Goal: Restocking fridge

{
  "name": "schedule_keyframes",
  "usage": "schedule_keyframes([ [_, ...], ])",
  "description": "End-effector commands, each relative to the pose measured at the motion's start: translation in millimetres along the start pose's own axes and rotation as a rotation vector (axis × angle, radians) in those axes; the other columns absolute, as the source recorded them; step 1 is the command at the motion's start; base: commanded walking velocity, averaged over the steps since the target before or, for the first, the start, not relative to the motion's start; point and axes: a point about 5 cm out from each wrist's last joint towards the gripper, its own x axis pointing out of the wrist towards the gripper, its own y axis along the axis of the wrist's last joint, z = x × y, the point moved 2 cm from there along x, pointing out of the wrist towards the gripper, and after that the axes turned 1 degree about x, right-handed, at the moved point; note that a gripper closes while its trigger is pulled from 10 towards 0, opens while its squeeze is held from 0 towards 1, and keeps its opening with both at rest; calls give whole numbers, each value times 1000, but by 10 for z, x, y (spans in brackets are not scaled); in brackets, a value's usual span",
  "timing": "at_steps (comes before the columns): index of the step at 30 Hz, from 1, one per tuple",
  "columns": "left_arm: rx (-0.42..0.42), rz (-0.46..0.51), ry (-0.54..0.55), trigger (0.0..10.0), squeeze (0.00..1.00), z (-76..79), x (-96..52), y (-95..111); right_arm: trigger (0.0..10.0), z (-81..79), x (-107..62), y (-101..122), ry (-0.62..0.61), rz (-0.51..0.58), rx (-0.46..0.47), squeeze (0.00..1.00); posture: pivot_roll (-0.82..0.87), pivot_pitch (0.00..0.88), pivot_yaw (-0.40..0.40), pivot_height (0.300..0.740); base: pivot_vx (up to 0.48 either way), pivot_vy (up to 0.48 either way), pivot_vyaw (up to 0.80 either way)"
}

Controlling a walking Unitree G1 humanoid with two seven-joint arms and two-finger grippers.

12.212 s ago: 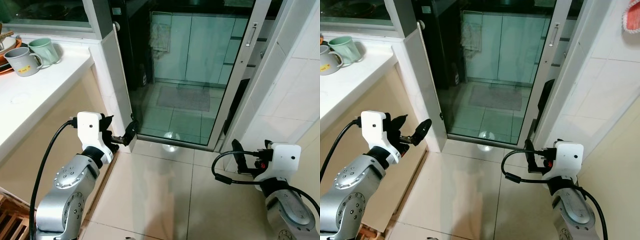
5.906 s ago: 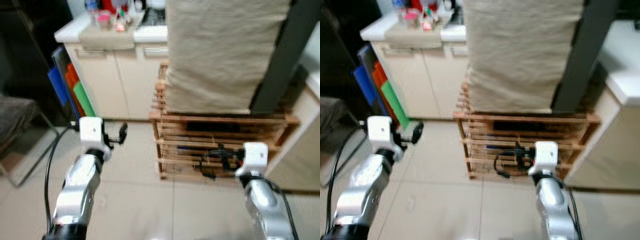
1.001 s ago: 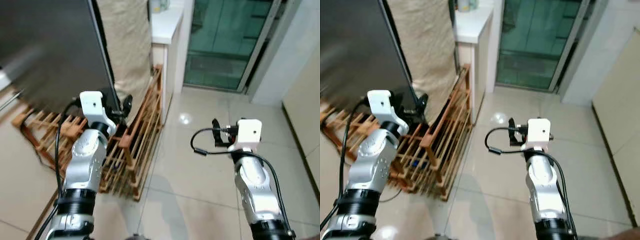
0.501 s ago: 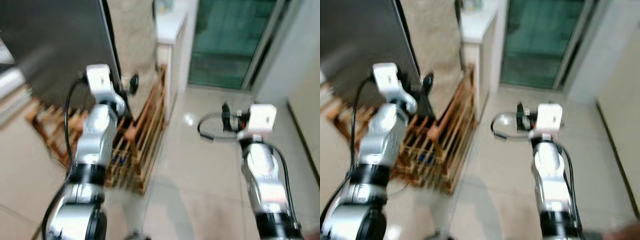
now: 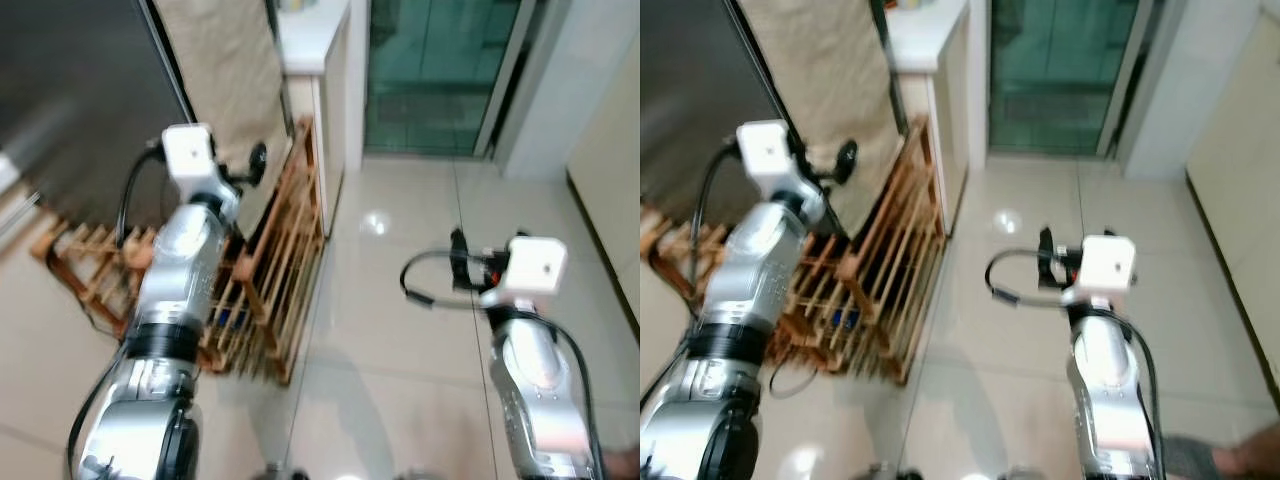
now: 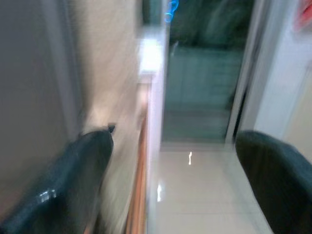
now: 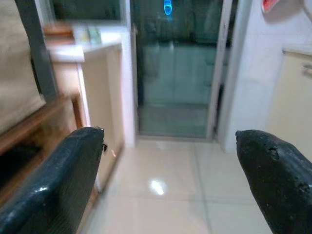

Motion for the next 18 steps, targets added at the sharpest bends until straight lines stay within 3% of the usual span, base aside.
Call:
schedule_keyframes([
  [1, 53, 86, -17, 10000, 0, 24, -153, 233, 10000, 25, -98, 81, -15, 22, 9, 0, -86, 0, 86, 740, 0, 0, 0],
  [2, 136, 107, 109, 10000, 0, -87, -435, 305, 10000, 174, -239, 88, -85, 19, 41, 0, -99, 0, 80, 740, 0, 0, 0],
  [4, 162, 91, 162, 10000, 0, -109, -621, 335, 10000, 278, -272, 196, -126, 53, 26, 0, -105, 0, 80, 740, 0, 0, 0],
  [5, 122, 86, 199, 10000, 0, -86, -633, 351, 10000, 362, -259, 293, -156, 85, -11, 0, -74, 0, 61, 740, 0, 0, 0],
  [7, 103, 92, 210, 10000, 0, -63, -561, 362, 10000, 359, -231, 307, -160, 84, -10, 0, -65, 0, 50, 740, 0, 0, 0],
  [8, 55, 99, 180, 10000, 0, 48, -401, 345, 10000, 271, -140, 277, -125, 74, -1, 0, -74, 0, 54, 740, 0, 0, 0],
  [11, 16, 73, 133, 10000, 0, 169, -354, 317, 10000, 156, -62, 259, -66, 60, -5, 0, -73, 0, 55, 740, 0, 0, 0],
  [16, 6, 51, 142, 10000, 0, 126, -280, 349, 10000, 130, 119, 262, -49, 62, -15, 0, -75, 0, 58, 740, 263, -277, 0],
  [18, 24, 45, 108, 10000, 0, 178, -218, 359, 10000, 111, 152, 230, -42, 47, -8, 0, -74, 0, 59, 740, 328, -347, 0],
])
